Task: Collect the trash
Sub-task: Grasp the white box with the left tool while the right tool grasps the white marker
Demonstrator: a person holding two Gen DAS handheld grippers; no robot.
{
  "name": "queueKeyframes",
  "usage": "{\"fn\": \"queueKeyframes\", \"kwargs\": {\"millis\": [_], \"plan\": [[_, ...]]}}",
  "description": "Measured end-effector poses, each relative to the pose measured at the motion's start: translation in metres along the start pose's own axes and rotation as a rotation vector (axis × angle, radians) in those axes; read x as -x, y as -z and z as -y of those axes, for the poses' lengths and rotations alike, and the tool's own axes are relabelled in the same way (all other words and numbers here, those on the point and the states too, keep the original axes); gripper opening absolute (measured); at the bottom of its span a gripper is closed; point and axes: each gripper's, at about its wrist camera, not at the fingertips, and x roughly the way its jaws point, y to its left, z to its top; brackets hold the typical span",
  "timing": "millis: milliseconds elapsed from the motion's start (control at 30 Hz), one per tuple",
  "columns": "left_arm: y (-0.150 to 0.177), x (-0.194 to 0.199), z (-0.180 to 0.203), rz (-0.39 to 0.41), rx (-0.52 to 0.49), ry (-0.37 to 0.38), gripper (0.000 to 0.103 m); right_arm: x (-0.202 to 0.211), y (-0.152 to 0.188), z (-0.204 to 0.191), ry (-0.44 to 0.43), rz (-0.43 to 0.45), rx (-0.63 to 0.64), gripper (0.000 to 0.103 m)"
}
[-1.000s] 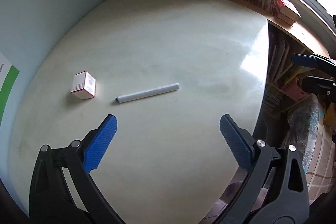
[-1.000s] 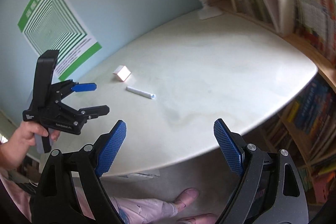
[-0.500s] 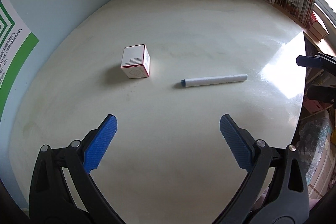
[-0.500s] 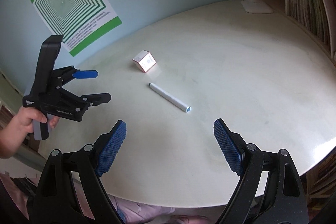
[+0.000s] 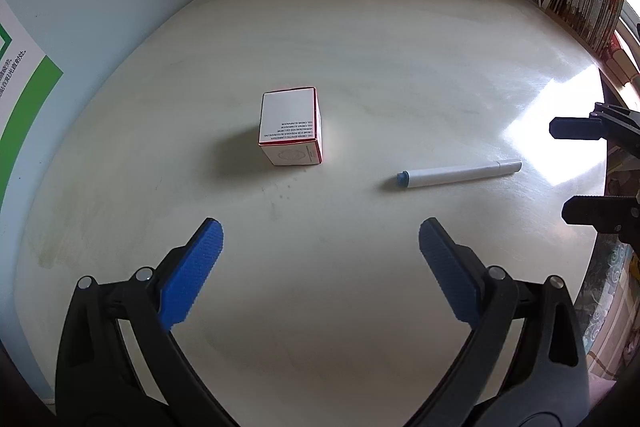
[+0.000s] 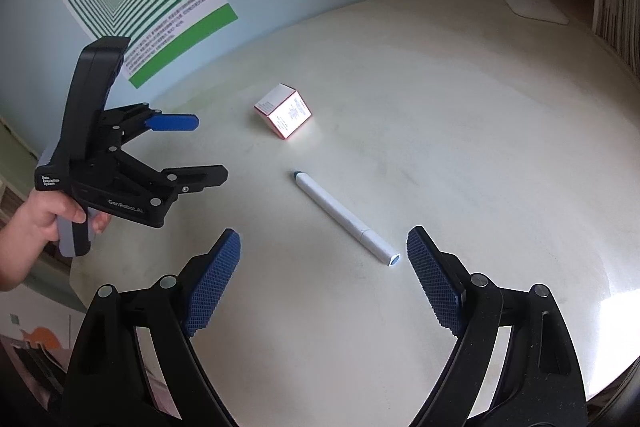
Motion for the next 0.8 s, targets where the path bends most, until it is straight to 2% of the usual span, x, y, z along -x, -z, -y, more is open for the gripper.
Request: {"fn": "queueKeyframes", "kwargs": {"millis": [600,733,800], "plan": [[-0.023,-0.048,-0.012,-0.038,-0.011,0.025,0.096,-0.042,-0.016,0.008,0.046,-0.056,0.029,0.085],[-0.028,-0.056,-0.014,-0.040,-0.017,0.024,0.096,-0.050,-0.014,0.007,0.045,-0.075,0.049,0.083],[-0.031,-0.060,-0.014,-0.042,-0.013,0.023,0.096,-0.054,-0.013,0.006,0.047,-0.086,0.061,0.079]]}}
